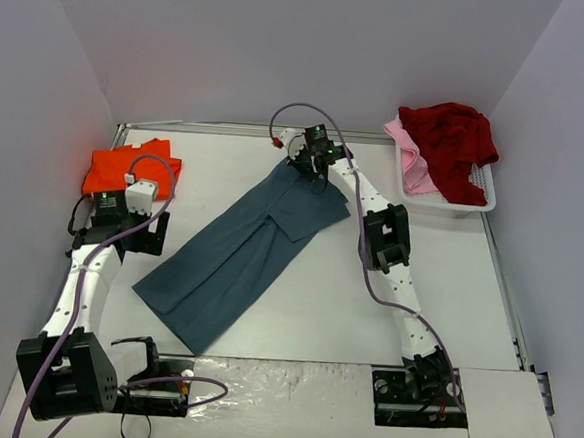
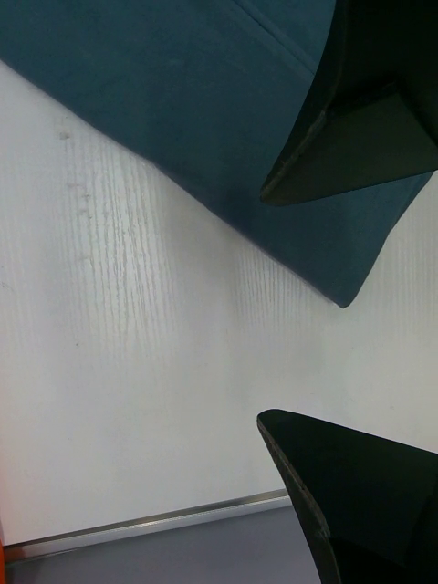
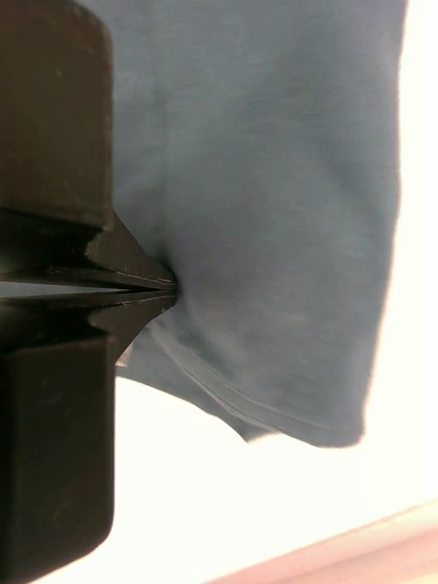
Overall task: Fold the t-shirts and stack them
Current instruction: Rotate the tshirt 90 degrees
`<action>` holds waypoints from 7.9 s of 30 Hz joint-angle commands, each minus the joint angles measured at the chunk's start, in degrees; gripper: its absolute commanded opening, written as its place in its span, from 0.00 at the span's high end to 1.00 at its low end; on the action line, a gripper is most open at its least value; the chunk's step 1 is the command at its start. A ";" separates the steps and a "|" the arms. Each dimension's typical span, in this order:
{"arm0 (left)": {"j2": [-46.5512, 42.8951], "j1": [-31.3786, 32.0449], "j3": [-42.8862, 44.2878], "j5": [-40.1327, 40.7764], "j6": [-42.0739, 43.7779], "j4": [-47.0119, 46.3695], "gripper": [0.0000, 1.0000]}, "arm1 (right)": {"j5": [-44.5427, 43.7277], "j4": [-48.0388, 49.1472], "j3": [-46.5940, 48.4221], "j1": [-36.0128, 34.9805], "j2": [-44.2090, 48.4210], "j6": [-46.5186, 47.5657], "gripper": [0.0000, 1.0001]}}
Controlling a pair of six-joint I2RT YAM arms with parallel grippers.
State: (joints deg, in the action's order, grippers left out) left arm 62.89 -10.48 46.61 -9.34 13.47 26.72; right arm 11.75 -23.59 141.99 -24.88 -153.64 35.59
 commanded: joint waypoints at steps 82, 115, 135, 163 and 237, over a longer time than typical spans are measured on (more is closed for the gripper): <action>-3.39 -0.95 3.05 -0.59 -0.47 -0.27 0.06 | -11.30 -10.77 -11.49 -1.75 4.06 -10.81 1.00; -2.95 -0.95 3.05 -2.00 -0.73 -0.53 0.06 | -15.18 3.99 -21.74 -4.20 26.36 -10.72 1.00; -1.64 -0.95 3.22 -2.35 -0.64 -0.18 0.06 | 15.49 -23.24 -36.97 -10.18 34.12 -4.05 0.75; 0.12 -2.70 4.72 11.63 -8.11 -1.85 0.06 | 13.30 -28.26 -40.57 -29.69 30.77 -1.49 0.64; 4.34 -10.09 6.74 5.48 -8.38 0.70 0.06 | 3.37 -24.31 -35.64 -35.06 32.44 -3.95 0.95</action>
State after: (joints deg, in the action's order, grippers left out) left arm 68.47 -20.12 50.57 -3.60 4.93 26.89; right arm 15.84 -45.34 106.89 -59.68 -125.27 31.55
